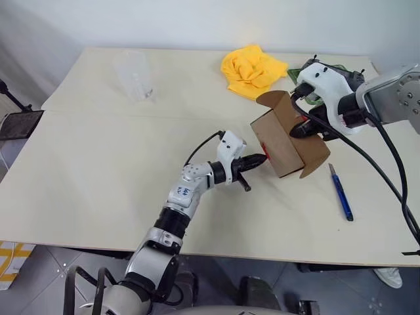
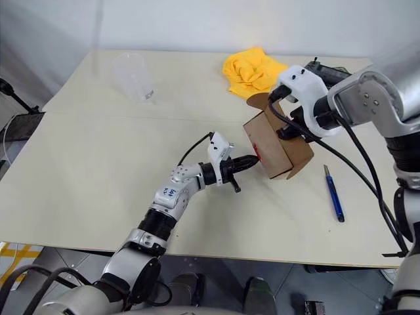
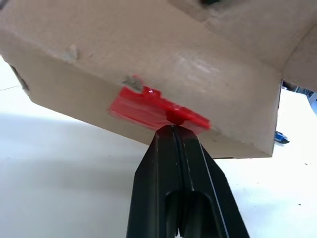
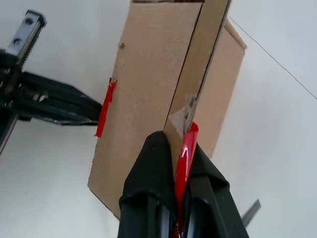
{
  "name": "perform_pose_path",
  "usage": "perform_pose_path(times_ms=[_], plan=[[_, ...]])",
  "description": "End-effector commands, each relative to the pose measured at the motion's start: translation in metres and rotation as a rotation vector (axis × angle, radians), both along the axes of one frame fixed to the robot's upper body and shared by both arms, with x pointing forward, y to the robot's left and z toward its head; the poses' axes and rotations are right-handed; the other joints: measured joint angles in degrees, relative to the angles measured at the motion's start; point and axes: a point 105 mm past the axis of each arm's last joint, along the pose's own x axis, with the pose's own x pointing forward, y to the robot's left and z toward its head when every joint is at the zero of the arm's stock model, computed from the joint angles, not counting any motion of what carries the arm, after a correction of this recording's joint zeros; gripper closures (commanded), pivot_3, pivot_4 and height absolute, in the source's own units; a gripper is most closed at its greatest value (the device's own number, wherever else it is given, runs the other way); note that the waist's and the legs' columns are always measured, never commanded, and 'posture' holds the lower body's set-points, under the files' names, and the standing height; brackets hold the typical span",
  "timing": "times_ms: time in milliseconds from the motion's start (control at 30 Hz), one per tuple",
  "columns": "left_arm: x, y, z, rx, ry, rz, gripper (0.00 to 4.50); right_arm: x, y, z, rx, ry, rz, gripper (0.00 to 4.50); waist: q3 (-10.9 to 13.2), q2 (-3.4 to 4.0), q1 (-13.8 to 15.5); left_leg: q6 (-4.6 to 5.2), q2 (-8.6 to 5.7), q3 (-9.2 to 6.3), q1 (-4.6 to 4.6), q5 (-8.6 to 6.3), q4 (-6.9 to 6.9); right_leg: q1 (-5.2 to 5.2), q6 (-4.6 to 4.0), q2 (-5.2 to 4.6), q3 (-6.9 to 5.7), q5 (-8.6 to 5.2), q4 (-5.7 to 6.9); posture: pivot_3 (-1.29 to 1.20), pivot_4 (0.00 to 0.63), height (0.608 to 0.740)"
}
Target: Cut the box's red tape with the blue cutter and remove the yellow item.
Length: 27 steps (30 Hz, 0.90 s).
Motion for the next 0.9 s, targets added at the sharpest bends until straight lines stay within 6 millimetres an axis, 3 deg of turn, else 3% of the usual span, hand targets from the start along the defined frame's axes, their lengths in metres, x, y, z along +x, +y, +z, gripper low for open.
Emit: perform_pose_path(times_ms=[33, 300, 633, 900], plan=[[-0.003, -0.004, 0.021, -0.054, -0.06, -0.004, 4.5, 0.012, -0.019, -0.037, -0.024, 0.083, -0.078, 4.48, -0.1, -0.17, 0.1, 0.0, 0.0, 0.02, 0.03, 0.0, 0.0, 0.03, 0.0, 0.0, 0.0, 0.0, 0.0, 0.0, 0.15, 0.74], [0.003, -0.004, 0.029, -0.059, -0.091, 0.027, 4.5, 0.025, -0.033, -0.04, -0.009, 0.077, -0.091, 4.48, -0.1, -0.24, 0.3, 0.01, -0.02, 0.08, 0.13, 0.0, 0.07, 0.17, 0.02, 0.0, -0.02, 0.01, -0.01, 0.0, 0.15, 0.74], [0.005, 0.0, 0.029, -0.052, -0.099, 0.047, 4.5, 0.02, -0.066, -0.037, 0.009, 0.101, -0.141, 4.48, -0.1, -0.24, 0.5, 0.01, -0.02, 0.08, 0.12, 0.0, 0.04, 0.16, 0.02, 0.0, -0.03, 0.01, -0.04, 0.0, 0.15, 0.74], [0.006, 0.003, 0.032, -0.005, -0.135, 0.013, 4.5, 0.016, -0.085, -0.057, 0.004, 0.125, -0.166, 4.48, -0.2, -0.25, -0.4, -0.02, 0.07, 0.15, 0.16, 0.0, -0.02, 0.13, 0.02, 0.06, -0.03, 0.01, -0.03, 0.0, 0.15, 0.74]])
